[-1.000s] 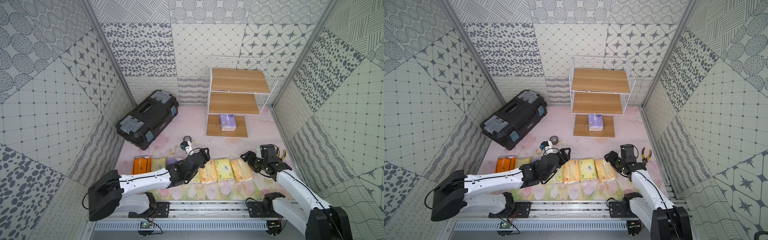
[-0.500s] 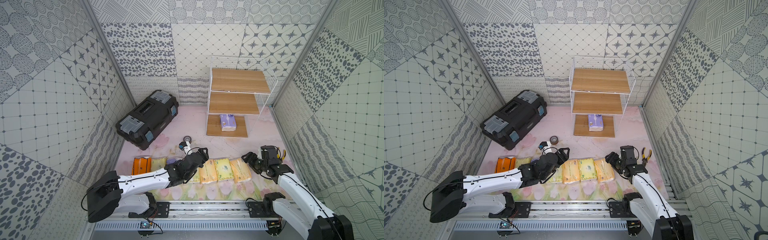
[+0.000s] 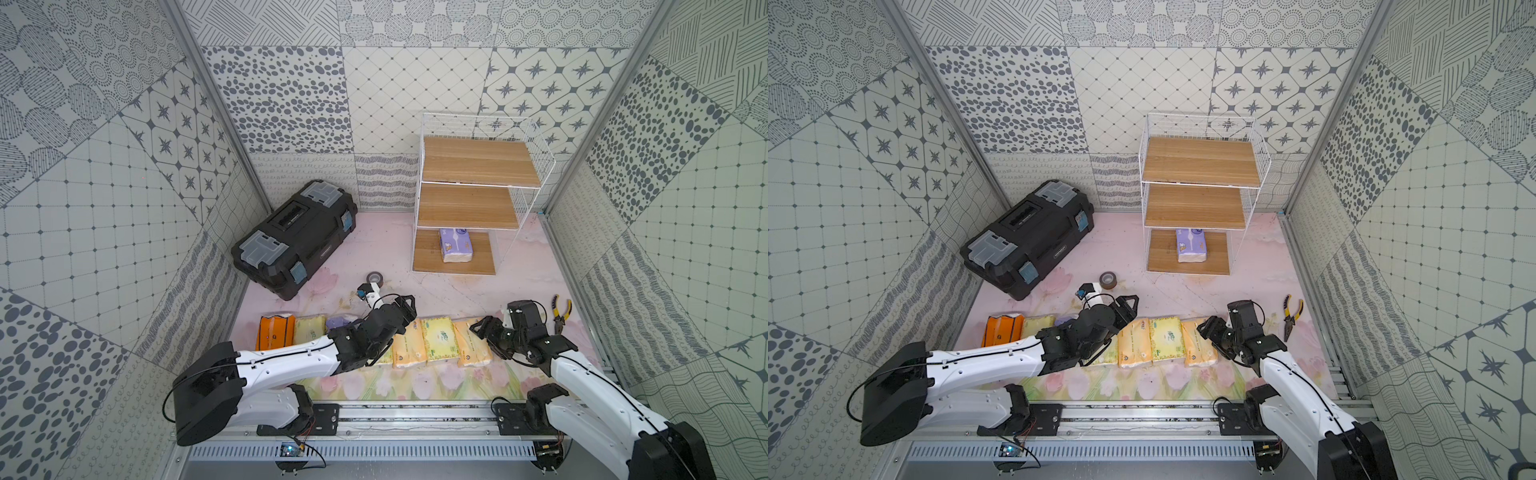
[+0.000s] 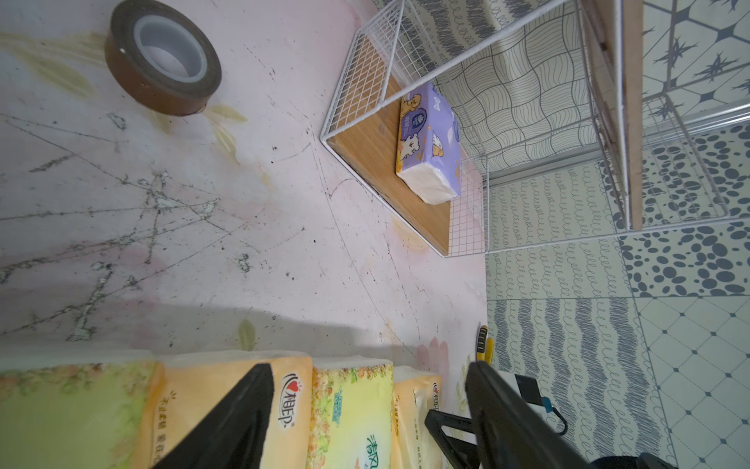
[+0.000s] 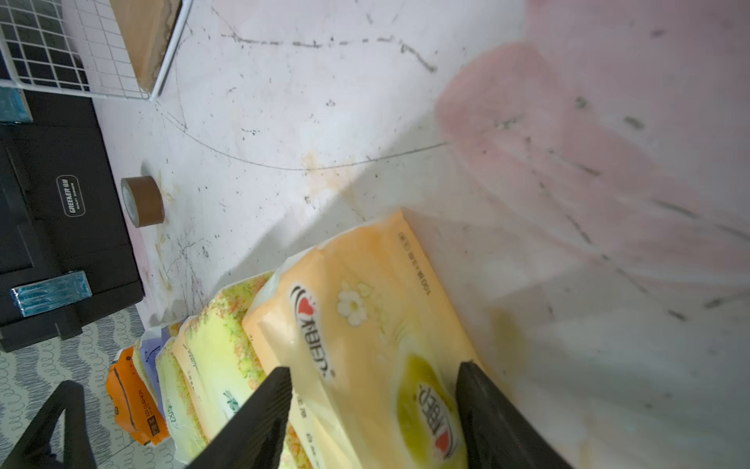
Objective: Remove the tissue boxes from the shelf
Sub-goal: Move the box of tissues to the center of the board, then pick up a box of tissues from the shelf.
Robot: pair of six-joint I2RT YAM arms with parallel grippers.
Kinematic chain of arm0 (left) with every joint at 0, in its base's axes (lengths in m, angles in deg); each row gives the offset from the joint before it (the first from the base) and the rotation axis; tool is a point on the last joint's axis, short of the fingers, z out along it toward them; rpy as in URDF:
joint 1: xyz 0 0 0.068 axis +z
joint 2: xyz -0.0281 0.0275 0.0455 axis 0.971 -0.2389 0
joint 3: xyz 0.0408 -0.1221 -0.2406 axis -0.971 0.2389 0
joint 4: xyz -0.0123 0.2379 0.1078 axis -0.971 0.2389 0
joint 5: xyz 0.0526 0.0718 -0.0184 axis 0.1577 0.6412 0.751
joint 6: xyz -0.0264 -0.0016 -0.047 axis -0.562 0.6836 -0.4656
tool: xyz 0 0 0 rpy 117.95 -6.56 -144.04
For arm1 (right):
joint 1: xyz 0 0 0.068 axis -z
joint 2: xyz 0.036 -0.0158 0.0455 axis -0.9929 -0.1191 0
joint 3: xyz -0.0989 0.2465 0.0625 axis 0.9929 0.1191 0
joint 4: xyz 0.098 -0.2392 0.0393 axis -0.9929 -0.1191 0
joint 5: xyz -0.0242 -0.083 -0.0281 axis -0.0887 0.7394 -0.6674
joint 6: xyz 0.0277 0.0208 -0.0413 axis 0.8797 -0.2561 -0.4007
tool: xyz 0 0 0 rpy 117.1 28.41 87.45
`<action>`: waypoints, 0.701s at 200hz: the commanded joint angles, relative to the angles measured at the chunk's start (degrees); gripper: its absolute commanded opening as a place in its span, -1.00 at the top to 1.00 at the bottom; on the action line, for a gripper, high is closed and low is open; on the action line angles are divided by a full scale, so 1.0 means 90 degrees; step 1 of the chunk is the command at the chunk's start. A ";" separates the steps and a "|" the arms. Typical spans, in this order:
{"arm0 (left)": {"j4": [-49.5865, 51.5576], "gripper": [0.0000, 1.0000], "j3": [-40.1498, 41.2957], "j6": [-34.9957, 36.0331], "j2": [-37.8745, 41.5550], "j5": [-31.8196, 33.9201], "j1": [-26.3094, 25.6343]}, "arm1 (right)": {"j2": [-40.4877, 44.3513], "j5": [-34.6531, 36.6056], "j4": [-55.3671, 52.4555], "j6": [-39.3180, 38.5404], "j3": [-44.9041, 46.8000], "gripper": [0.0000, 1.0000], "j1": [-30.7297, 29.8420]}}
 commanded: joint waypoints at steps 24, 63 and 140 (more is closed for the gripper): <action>0.0009 -0.59 0.0169 -0.0129 0.0186 -0.0047 0.0145 | 0.0198 0.1477 -0.0421 -0.0335 -0.0464 -0.39 -0.0050; -0.0045 -0.60 0.0449 -0.0285 0.0394 -0.0164 0.0355 | 0.0462 0.1977 -0.0190 -0.0486 -0.0803 -0.37 -0.0074; -0.0443 -0.62 0.0755 -0.0312 0.0454 -0.0506 0.0757 | -0.1491 0.2038 0.2633 0.0819 -0.1199 -0.25 -0.1123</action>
